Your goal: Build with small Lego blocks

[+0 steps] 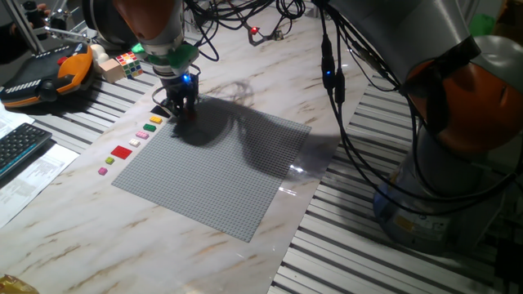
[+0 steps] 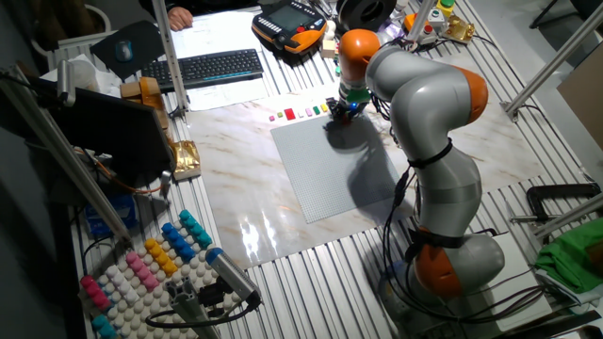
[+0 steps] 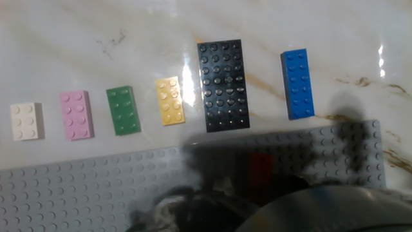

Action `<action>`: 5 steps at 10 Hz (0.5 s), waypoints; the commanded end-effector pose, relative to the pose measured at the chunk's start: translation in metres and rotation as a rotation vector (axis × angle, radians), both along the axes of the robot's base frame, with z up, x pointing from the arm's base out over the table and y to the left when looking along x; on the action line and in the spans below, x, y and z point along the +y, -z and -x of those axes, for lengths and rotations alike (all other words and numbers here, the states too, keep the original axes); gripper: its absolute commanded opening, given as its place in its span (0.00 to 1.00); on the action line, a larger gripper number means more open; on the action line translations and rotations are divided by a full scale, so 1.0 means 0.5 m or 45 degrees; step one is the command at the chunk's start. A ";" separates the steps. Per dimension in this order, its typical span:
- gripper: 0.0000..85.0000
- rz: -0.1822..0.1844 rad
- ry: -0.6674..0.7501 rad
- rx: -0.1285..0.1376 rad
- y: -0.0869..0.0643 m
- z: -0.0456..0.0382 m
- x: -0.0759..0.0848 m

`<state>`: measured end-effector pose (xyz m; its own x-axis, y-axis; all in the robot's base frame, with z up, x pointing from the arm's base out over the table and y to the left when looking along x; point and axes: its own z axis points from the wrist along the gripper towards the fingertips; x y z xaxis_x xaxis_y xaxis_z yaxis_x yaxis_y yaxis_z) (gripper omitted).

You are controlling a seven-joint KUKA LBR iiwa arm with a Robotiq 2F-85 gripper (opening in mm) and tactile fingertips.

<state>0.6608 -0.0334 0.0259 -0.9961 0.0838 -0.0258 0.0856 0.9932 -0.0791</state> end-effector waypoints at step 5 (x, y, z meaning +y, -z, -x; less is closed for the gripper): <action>0.48 -0.016 -0.001 -0.006 -0.003 0.001 0.001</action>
<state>0.6601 -0.0329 0.0270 -0.9961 0.0836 -0.0292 0.0854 0.9942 -0.0657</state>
